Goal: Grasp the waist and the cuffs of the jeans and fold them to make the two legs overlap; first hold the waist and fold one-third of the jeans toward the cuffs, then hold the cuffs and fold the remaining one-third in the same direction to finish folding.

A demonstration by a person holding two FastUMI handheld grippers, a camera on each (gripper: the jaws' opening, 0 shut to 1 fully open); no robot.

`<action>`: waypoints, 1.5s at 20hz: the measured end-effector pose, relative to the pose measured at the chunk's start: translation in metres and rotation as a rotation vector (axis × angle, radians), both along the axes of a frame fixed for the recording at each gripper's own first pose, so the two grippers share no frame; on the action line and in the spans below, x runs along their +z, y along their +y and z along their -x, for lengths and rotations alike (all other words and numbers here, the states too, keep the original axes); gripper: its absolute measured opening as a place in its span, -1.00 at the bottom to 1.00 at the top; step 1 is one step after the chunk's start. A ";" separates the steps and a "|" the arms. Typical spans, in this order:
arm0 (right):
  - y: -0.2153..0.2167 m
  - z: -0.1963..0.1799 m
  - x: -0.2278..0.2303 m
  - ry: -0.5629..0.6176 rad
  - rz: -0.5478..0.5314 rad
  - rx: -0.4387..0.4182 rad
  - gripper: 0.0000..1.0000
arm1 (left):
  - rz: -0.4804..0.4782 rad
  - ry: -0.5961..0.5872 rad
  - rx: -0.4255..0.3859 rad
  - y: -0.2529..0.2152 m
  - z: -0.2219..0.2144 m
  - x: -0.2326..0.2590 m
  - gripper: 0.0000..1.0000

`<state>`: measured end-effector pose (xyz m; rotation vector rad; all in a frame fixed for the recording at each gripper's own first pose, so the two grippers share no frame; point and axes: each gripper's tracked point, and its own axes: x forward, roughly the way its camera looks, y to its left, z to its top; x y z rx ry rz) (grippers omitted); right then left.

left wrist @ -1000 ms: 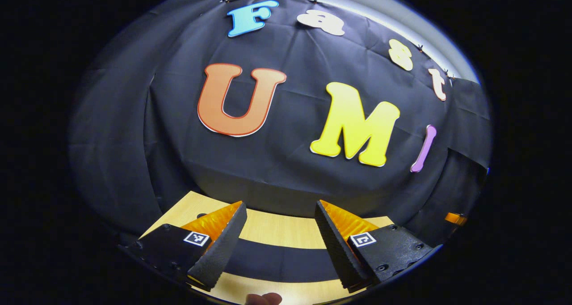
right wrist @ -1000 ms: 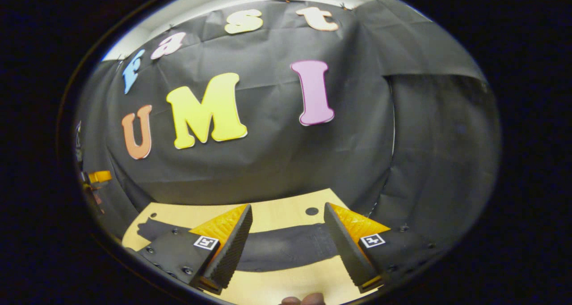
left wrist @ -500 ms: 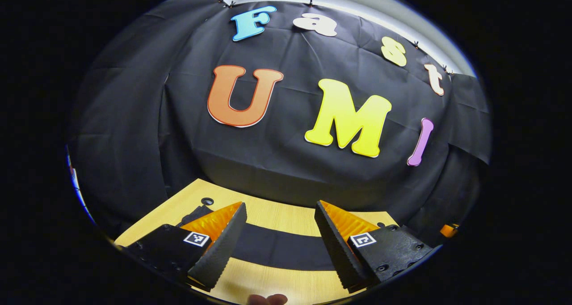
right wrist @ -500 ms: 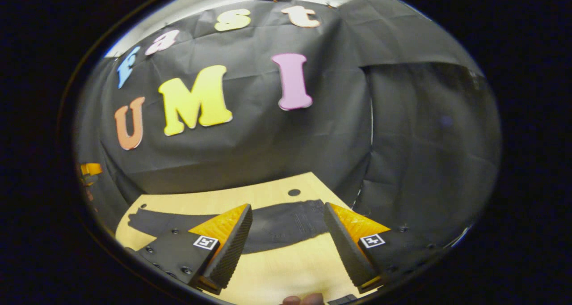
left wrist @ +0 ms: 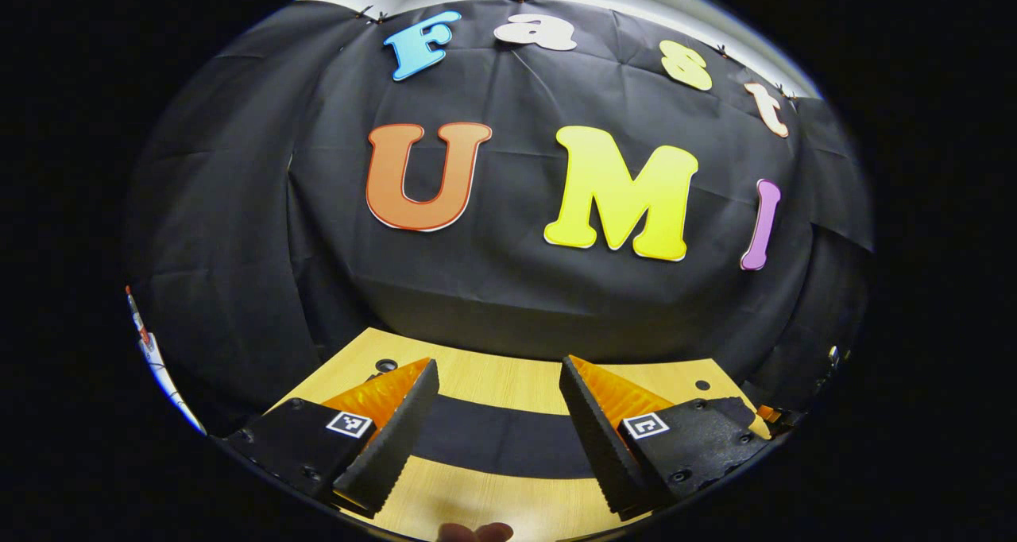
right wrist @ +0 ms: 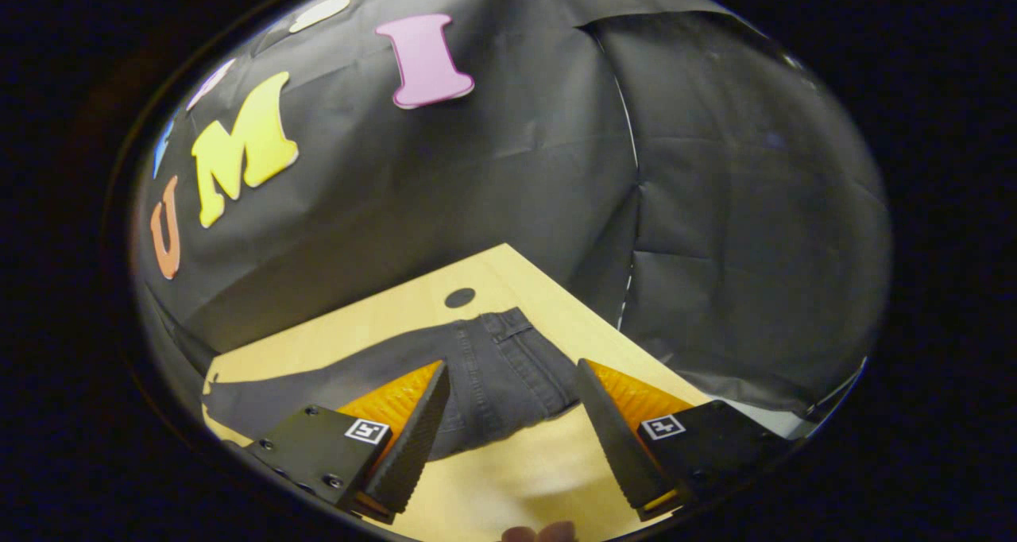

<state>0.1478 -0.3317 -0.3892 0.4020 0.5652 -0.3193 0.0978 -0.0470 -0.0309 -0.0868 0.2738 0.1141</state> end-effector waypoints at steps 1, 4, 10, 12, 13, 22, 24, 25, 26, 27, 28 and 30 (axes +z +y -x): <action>-0.005 -0.009 -0.008 0.007 0.010 0.001 0.98 | -0.008 0.000 0.010 0.001 -0.001 0.001 0.97; -0.011 -0.027 -0.032 0.044 0.005 0.011 0.98 | -0.019 0.022 0.023 0.001 -0.007 -0.007 0.96; -0.007 -0.028 -0.064 0.102 -0.032 0.027 0.87 | 0.013 0.044 0.038 -0.001 -0.013 -0.018 0.97; -0.003 -0.028 -0.065 0.102 -0.013 0.054 0.90 | 0.024 0.043 0.047 0.003 -0.012 -0.019 0.96; 0.004 -0.028 -0.065 0.106 -0.016 0.074 0.80 | 0.025 0.040 0.053 0.007 -0.011 -0.018 0.97; 0.006 -0.028 -0.047 0.212 -0.074 0.015 -0.92 | 0.011 0.028 0.131 0.054 0.015 -0.018 0.97; 0.007 -0.027 -0.027 0.216 -0.075 0.024 -0.92 | -0.016 0.014 0.134 0.063 0.022 -0.015 0.97; 0.010 -0.025 -0.013 0.209 -0.067 0.037 -0.92 | -0.021 0.002 0.134 0.067 0.025 -0.012 0.97; 0.015 -0.023 0.003 0.198 -0.059 0.047 -0.92 | -0.022 -0.008 0.135 0.069 0.026 -0.011 0.97; 0.023 -0.023 0.024 0.182 -0.051 0.061 -0.92 | -0.021 -0.012 0.135 0.071 0.029 -0.011 0.96; 0.031 -0.026 0.045 0.164 -0.044 0.076 -0.93 | -0.021 -0.020 0.134 0.073 0.033 -0.010 0.97; 0.052 -0.031 0.089 0.122 -0.028 0.104 -0.85 | -0.022 -0.041 0.127 0.076 0.039 -0.007 0.97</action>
